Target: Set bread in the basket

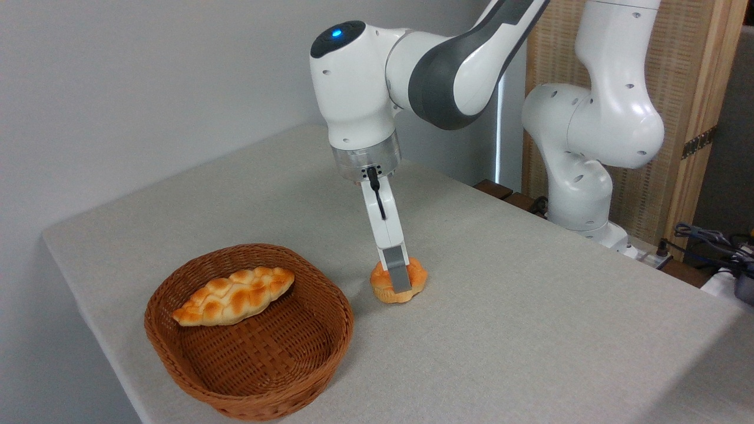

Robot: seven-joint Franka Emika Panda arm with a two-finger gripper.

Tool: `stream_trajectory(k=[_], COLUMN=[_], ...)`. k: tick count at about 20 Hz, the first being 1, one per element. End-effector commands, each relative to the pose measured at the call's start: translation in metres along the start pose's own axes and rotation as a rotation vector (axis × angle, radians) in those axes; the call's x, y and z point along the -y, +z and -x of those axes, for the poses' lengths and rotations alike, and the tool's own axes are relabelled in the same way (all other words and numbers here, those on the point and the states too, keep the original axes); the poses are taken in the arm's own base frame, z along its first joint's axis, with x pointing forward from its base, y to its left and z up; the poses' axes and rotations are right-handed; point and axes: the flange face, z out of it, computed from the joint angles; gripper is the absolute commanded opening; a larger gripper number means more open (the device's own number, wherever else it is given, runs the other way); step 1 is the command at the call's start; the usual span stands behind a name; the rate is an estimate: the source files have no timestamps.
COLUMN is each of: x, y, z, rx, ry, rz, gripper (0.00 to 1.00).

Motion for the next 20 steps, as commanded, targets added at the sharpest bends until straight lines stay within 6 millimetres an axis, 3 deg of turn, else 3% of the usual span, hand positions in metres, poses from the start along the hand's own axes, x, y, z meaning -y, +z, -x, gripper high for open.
stream_trajectory(k=[1, 12, 16, 20], x=[-0.0027, -0.0048, -0.0054, -0.0043], y=[0.0031, 0.0026, 0.0021, -0.0041], z=[0.0017, 0.001, 0.0004, -0.0007], rx=[0.002, 0.019, 0.02, 0.019], ry=[0.015, 0.036, 0.049, 0.052], rz=[0.013, 0.03, 0.03, 0.026], gripper=[0.56, 0.53, 0.5, 0.38])
